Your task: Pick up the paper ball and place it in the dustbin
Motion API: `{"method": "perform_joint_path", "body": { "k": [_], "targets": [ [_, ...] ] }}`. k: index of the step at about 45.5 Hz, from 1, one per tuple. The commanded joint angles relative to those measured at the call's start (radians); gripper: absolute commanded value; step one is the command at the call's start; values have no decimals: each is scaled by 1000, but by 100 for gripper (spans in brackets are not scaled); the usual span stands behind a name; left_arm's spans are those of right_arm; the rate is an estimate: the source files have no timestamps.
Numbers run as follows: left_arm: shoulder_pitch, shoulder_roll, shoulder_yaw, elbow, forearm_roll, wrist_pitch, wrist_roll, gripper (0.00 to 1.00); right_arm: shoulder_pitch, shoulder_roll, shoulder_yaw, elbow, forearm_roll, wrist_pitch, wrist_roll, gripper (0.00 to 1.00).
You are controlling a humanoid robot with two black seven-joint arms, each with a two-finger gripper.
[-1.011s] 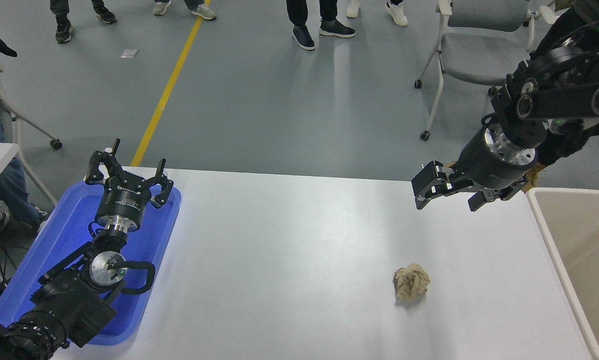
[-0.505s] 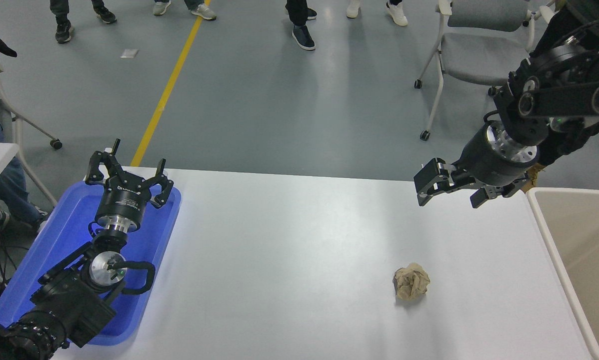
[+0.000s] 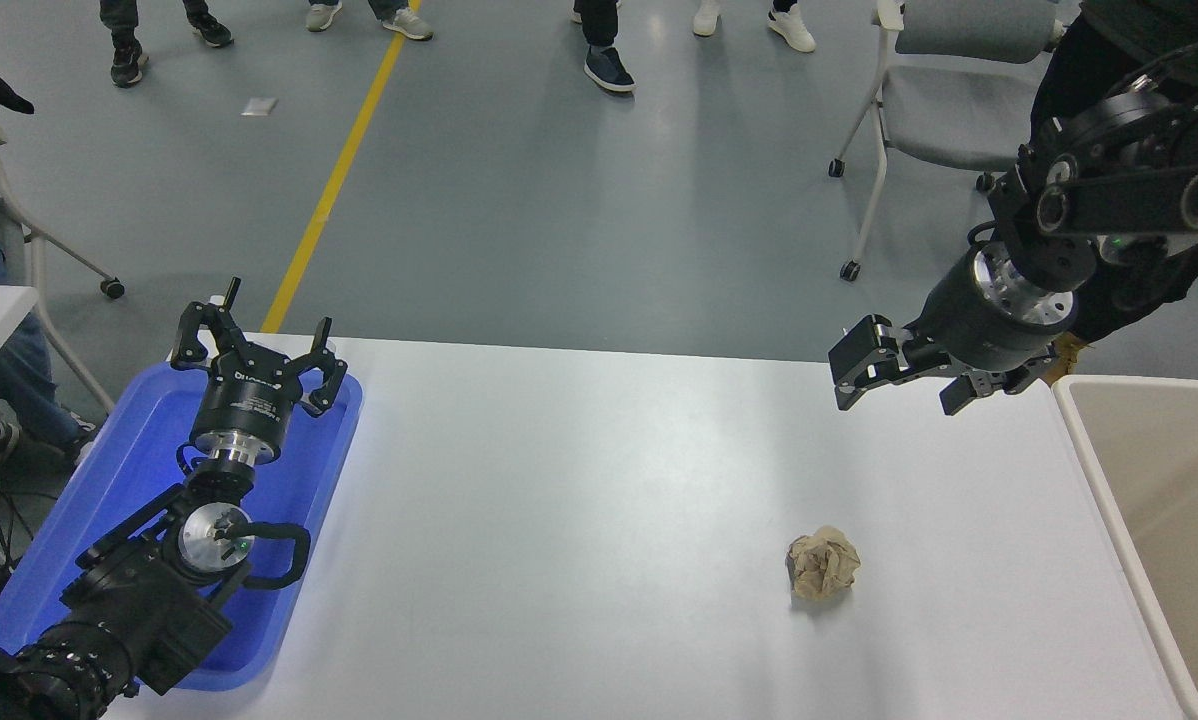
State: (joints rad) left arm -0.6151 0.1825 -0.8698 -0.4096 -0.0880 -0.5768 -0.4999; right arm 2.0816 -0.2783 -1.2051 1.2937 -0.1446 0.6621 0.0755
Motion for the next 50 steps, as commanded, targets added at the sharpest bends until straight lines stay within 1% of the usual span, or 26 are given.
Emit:
{"method": "perform_joint_path", "body": {
  "k": [1, 20, 31, 44, 50],
  "targets": [
    [0, 0, 0, 0, 1, 0, 0, 100, -11, -7, 10, -43, -1, -1, 1, 100],
    [0, 0, 0, 0, 1, 0, 0, 100, -84, -7, 12, -48, -4, -7, 1, 100],
    [-2, 0, 0, 0, 1, 0, 0, 100, -212, 1, 29, -53, -9, -208, 1, 100],
    [0, 0, 0, 0, 1, 0, 0, 100, -390, 7, 71, -125, -7, -343, 1, 100],
    [0, 0, 0, 0, -1, 0, 0, 100, -440, 25, 76, -131, -7, -371, 1, 100]
  ]
}}
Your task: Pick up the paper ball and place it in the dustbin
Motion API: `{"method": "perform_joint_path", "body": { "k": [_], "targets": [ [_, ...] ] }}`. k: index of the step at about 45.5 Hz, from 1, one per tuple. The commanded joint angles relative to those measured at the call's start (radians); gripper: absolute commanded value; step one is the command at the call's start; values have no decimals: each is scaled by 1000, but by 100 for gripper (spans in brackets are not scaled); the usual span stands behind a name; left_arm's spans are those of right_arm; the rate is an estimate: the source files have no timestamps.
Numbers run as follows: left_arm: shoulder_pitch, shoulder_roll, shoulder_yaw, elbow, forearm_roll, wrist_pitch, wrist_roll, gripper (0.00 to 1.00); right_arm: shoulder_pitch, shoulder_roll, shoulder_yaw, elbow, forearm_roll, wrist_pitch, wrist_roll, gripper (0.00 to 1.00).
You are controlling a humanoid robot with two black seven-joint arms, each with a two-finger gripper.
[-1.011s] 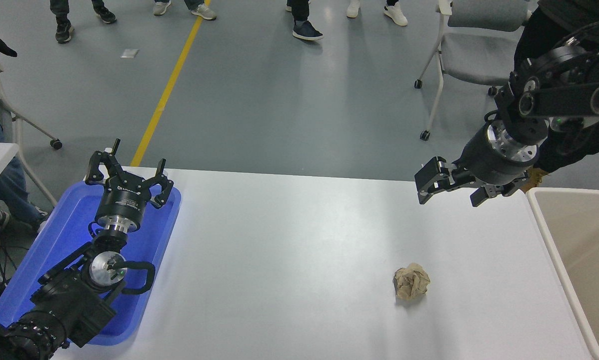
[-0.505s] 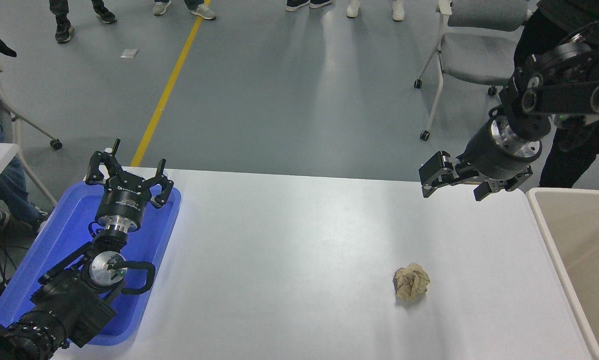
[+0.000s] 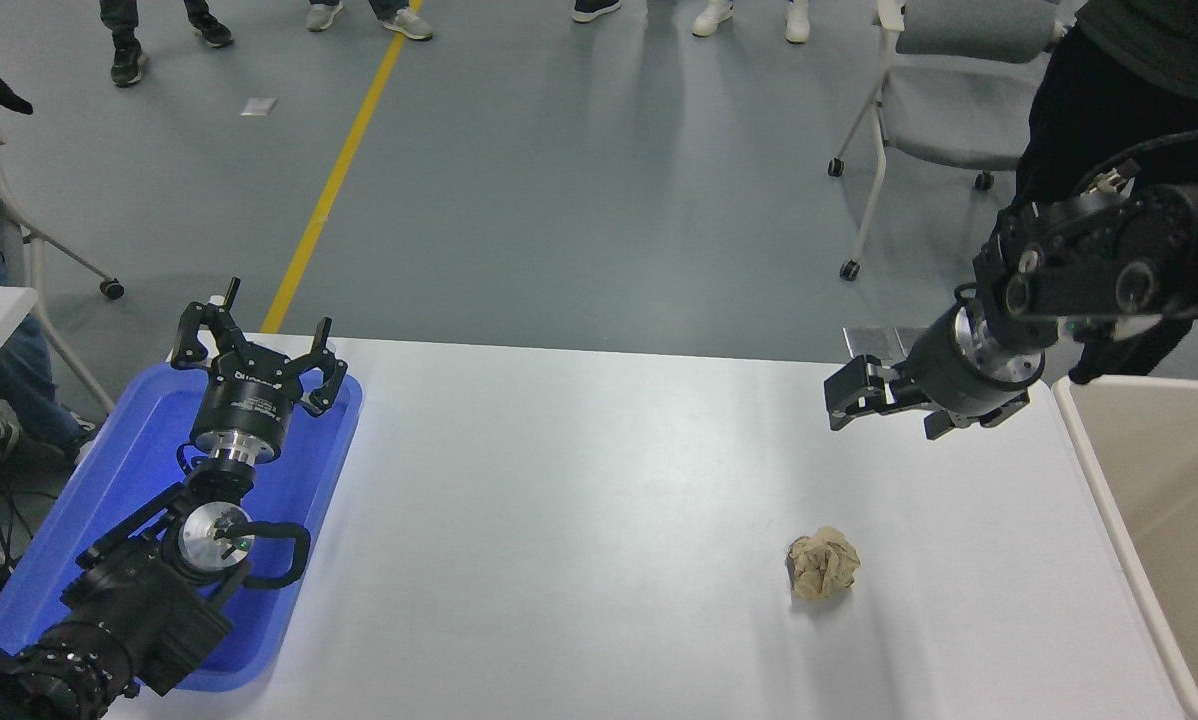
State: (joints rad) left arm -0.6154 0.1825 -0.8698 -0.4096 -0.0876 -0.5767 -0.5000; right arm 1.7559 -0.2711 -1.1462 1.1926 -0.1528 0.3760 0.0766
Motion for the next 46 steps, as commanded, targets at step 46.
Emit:
{"method": "perform_joint_path", "body": {
  "k": [46],
  "targets": [
    [0, 0, 0, 0, 0, 0, 0, 100, -392, 102, 135, -194, 6, -166, 0, 100]
  ]
}}
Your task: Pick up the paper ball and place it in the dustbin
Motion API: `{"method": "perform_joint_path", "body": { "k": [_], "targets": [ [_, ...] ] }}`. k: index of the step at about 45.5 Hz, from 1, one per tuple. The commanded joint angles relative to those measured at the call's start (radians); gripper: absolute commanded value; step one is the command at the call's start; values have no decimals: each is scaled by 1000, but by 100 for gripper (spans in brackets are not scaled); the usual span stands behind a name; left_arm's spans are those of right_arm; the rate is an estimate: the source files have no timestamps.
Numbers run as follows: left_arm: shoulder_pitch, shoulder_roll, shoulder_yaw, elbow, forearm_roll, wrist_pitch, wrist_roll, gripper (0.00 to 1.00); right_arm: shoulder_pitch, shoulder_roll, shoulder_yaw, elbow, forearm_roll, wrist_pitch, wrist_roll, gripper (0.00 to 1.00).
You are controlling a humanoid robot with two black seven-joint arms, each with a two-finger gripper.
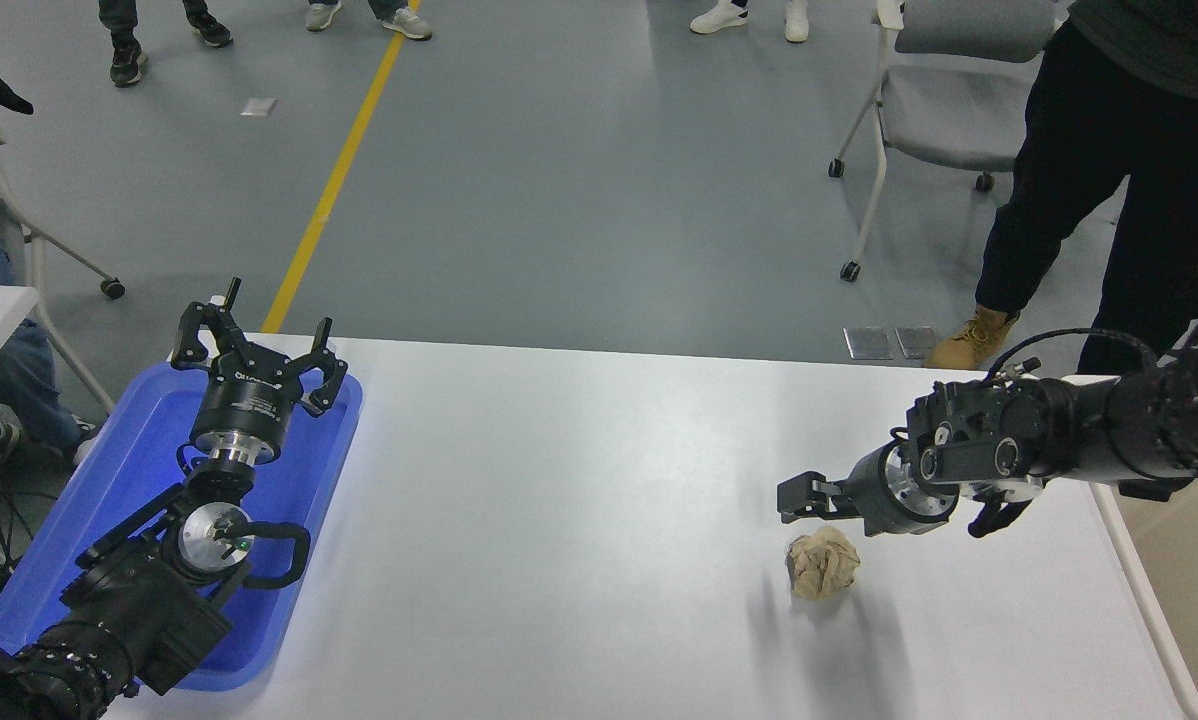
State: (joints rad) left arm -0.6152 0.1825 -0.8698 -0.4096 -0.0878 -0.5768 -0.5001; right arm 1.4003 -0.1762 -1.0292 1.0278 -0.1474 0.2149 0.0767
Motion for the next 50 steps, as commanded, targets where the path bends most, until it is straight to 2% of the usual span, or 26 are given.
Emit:
{"method": "perform_joint_path", "body": {
  "k": [1, 42, 47, 50],
  "targets": [
    [0, 0, 0, 0, -1, 0, 0, 100, -38, 7, 18, -34, 0, -5, 0, 100],
    [0, 0, 0, 0, -1, 0, 0, 100, -127, 26, 18, -91, -6, -51, 0, 100],
    [0, 0, 0, 0, 0, 0, 0, 100, -133, 30, 17, -89, -26, -78, 2, 95],
    [0, 0, 0, 0, -1, 0, 0, 100, -141, 40, 17, -89, -61, -91, 2, 85]
  ]
}}
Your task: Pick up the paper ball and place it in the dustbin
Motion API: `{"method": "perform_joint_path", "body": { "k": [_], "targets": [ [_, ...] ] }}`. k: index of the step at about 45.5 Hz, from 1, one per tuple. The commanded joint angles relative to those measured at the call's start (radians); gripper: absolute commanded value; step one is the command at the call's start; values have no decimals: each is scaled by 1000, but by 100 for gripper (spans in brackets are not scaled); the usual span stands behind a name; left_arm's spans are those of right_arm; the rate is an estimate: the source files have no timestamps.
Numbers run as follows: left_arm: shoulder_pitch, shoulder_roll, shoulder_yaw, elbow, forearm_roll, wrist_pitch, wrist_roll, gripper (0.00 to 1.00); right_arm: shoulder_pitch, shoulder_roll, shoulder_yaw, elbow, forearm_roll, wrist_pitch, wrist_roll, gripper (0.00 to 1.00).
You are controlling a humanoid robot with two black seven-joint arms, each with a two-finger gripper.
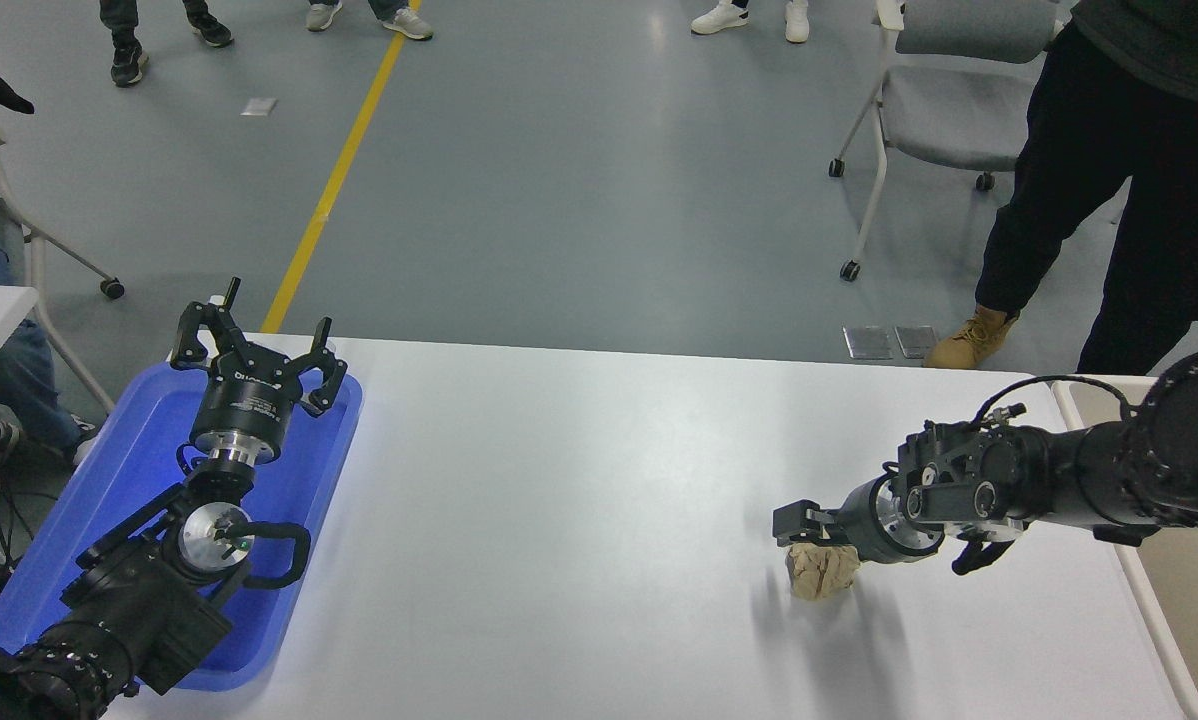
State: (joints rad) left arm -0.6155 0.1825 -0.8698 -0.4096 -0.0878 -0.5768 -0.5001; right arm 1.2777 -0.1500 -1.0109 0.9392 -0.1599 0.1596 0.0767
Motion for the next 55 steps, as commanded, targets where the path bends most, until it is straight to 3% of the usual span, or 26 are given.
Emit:
{"method": "perform_joint_path", "body": {
  "k": [1, 11, 18, 34, 55],
  "targets": [
    [0, 0, 0, 0, 0, 0, 0, 100, -18, 15, -3, 1, -62, -38, 2, 81],
    [0, 0, 0, 0, 0, 0, 0, 100, -15, 18, -11, 6, -128, -55, 3, 39],
    [0, 0, 0, 0, 0, 0, 0, 100, 2, 17, -15, 7, -128, -57, 5, 22],
    [0, 0, 0, 0, -1, -2, 0, 100, 92, -16, -23, 47, -127, -52, 5, 20],
    [0, 0, 0, 0, 0, 0, 0, 100, 456, -154, -109, 268, -124, 31, 5, 20]
  ]
}}
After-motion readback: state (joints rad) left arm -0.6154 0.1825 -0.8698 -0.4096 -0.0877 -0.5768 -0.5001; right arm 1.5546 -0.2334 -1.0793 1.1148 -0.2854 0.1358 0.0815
